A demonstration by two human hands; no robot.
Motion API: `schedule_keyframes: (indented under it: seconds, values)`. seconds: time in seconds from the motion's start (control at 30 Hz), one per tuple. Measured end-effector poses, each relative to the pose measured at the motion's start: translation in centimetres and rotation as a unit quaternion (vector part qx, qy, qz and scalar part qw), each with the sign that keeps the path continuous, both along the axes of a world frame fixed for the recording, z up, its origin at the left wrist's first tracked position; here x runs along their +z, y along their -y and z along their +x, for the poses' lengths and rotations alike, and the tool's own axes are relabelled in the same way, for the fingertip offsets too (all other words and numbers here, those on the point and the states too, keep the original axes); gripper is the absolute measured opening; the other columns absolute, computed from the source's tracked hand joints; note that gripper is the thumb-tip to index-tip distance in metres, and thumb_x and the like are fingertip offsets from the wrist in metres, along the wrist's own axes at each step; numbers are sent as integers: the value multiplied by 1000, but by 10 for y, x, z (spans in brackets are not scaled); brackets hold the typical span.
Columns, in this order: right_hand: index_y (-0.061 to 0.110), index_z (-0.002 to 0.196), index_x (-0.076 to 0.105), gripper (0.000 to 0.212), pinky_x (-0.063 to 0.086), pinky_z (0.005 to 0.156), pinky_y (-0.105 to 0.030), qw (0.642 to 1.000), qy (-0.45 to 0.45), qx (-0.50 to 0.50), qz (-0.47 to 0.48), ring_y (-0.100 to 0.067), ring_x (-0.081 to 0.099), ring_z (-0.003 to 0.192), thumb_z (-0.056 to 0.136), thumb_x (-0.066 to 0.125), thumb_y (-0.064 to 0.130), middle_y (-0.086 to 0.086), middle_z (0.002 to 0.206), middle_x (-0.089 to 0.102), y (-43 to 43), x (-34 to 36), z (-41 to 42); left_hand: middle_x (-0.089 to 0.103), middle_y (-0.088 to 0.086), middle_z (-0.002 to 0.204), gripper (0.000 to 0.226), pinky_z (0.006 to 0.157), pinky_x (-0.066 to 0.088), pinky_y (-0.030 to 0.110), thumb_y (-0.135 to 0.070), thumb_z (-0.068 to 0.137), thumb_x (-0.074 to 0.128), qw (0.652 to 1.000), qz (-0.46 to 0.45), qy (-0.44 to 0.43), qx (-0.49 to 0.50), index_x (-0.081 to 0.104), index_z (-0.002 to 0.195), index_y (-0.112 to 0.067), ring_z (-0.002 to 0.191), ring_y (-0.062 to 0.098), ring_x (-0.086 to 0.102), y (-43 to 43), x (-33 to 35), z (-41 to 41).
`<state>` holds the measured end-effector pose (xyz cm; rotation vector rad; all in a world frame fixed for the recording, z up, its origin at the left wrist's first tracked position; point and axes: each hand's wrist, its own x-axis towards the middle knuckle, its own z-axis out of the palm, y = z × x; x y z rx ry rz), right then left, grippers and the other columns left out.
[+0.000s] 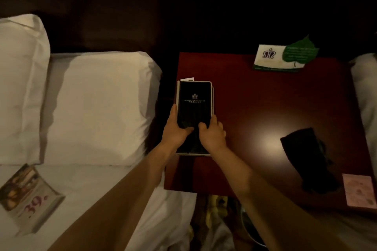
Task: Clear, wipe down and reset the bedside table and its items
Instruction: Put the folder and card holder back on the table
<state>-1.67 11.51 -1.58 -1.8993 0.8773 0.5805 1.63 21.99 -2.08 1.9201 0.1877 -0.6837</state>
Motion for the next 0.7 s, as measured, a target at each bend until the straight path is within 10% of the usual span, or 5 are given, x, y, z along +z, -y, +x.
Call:
schedule_keyframes:
  seconds: [0.17,0.53,0.7]
  values:
    - [9,149,8,62,24,113,-42,999,17,35,-4,-35,19,138,97,35,31,-14,154,19,-12,-6,-7,41,9,147,86,114,32,44,1,81,66,999,-3,14,-29,16,149,-16,136,20,39,-16,0,1]
    - [9,149,6,70,25,112,-41,996,28,85,-24,-32,18,138,94,43,33,-14,153,19,-11,-8,-11,46,7,140,76,106,35,25,-1,83,65,998,-33,30,-39,24,144,-19,128,12,44,-19,-4,0]
    - [13,147,14,66,32,109,-44,972,89,158,-149,-33,25,133,93,44,36,-15,152,21,-5,4,1,15,9,159,80,121,12,39,-23,90,58,983,113,116,-86,7,150,-14,148,21,10,-31,-5,16]
